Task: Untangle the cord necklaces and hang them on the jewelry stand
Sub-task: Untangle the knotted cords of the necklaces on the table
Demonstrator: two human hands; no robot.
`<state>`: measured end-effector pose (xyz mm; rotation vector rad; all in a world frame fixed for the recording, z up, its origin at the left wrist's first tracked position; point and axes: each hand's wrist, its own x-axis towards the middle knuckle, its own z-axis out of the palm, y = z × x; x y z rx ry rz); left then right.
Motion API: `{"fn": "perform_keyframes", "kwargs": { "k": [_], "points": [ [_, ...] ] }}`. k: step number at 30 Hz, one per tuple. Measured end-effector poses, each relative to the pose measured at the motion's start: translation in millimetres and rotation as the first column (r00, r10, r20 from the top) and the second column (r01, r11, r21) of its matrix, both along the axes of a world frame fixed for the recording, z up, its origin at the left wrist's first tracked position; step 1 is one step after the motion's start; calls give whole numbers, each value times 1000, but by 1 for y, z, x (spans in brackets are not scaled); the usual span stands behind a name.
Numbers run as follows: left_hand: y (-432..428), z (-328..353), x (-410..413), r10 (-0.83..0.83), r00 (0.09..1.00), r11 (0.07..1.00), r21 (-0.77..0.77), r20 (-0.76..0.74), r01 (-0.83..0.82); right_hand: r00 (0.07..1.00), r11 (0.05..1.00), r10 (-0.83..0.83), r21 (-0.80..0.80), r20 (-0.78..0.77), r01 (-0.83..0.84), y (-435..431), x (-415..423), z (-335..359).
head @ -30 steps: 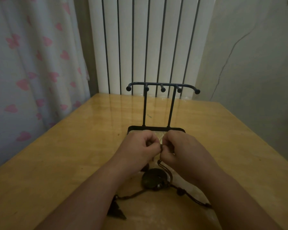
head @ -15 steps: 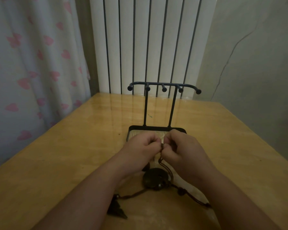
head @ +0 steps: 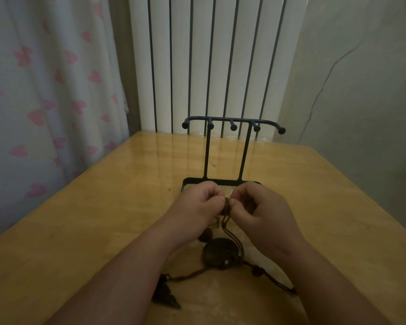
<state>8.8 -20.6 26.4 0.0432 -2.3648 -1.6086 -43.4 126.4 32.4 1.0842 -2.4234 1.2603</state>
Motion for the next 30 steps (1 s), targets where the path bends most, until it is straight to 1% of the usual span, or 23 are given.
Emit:
{"fn": "perform_keyframes", "kwargs": {
  "k": [5, 7, 10, 16, 20, 22, 26, 30],
  "points": [
    [1, -2, 0, 26, 999, 980, -199, -28, -31, 994, 985, -23, 171, -106, 41, 2, 1, 4],
    [1, -4, -1, 20, 999, 973, -230, -31, -27, 989, 974, -25, 218, -145, 57, 2, 1, 7],
    [2, -5, -2, 15, 1000, 972, -234, -21, -19, 985, 962, -23, 264, -169, 67, 0, 1, 7],
    [2, -2, -1, 39, 999, 980, -193, -28, -44, 988, 964, -12, 261, -151, 52, 1, 1, 6],
    [3, -2, -1, 15, 1000, 982, -187, -13, -17, 989, 959, 8, 282, -149, 35, 0, 0, 3],
    [2, -2, -1, -9, 1000, 990, -143, 11, 11, 990, 961, 17, 276, -137, 22, 0, 0, 2],
    [2, -3, 0, -61, 997, 998, -33, 43, 62, 999, 982, 28, 186, -46, -19, -1, -1, -3],
    [3, -2, 0, -88, 996, 995, 45, 26, 87, 1000, 998, 29, 62, -11, -28, -3, -2, -7]
  ]
}}
